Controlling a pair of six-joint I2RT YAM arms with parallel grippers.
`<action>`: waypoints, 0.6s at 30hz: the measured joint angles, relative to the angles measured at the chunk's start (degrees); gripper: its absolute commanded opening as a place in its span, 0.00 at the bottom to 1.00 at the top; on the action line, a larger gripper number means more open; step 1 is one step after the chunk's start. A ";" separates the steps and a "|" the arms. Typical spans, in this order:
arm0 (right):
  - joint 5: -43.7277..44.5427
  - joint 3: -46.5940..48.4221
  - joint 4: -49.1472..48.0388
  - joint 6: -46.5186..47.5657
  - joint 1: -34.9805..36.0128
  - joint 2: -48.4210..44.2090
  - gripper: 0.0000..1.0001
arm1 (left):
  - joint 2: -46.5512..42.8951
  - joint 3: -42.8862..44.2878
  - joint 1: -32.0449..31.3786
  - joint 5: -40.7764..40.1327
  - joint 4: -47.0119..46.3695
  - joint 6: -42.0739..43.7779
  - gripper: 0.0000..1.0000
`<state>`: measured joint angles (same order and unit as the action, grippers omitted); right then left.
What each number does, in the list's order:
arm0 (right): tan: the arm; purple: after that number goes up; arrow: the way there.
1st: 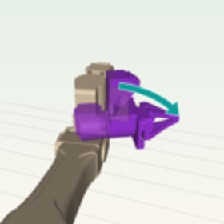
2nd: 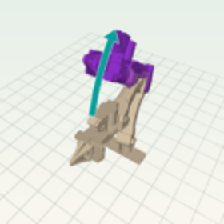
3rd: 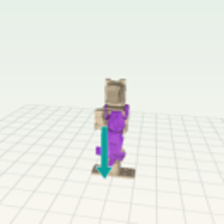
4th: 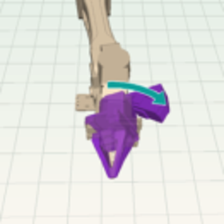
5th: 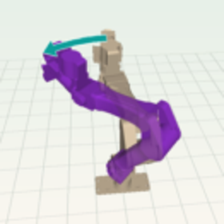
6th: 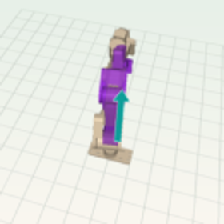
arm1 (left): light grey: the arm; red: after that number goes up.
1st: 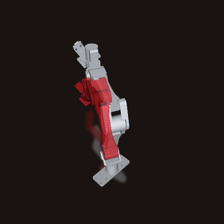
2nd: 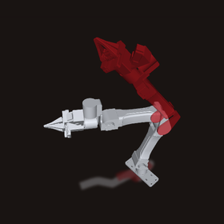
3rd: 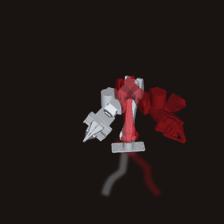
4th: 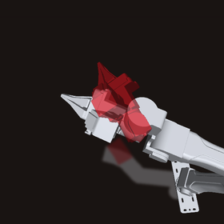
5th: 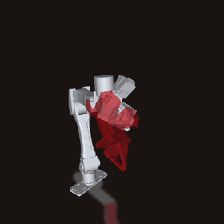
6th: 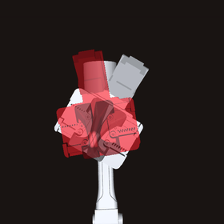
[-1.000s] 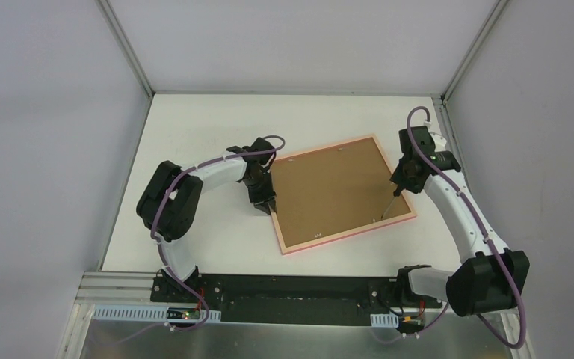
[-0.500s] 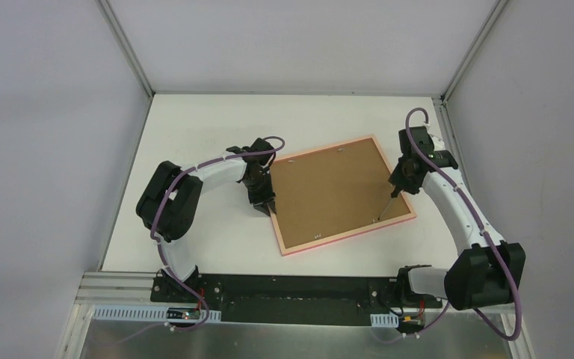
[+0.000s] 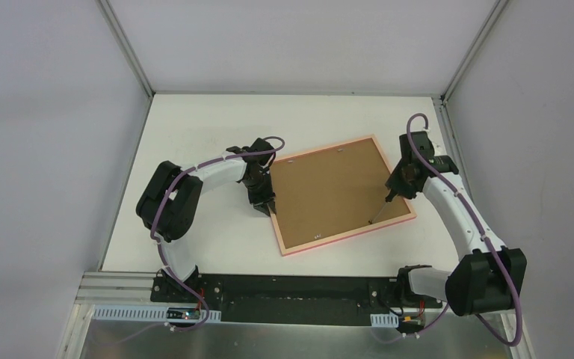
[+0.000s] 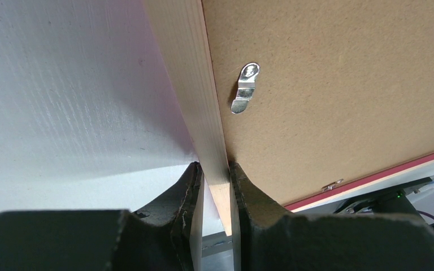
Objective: Take the photo out of the frame
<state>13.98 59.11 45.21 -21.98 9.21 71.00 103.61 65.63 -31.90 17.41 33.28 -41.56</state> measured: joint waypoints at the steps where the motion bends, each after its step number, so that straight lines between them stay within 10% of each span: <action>1: -0.44 -0.07 -0.04 -0.24 0.00 0.00 0.00 | 0.00 0.00 0.00 0.02 0.00 -0.02 0.00; 18: -5.46 4.04 -0.76 -2.78 0.02 0.90 0.00 | -0.04 -0.22 0.02 0.04 -0.07 -0.61 0.00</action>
<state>8.51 63.16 44.45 -24.75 9.23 71.90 103.57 65.41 -31.88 17.45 33.21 -42.17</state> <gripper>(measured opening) 0.357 0.188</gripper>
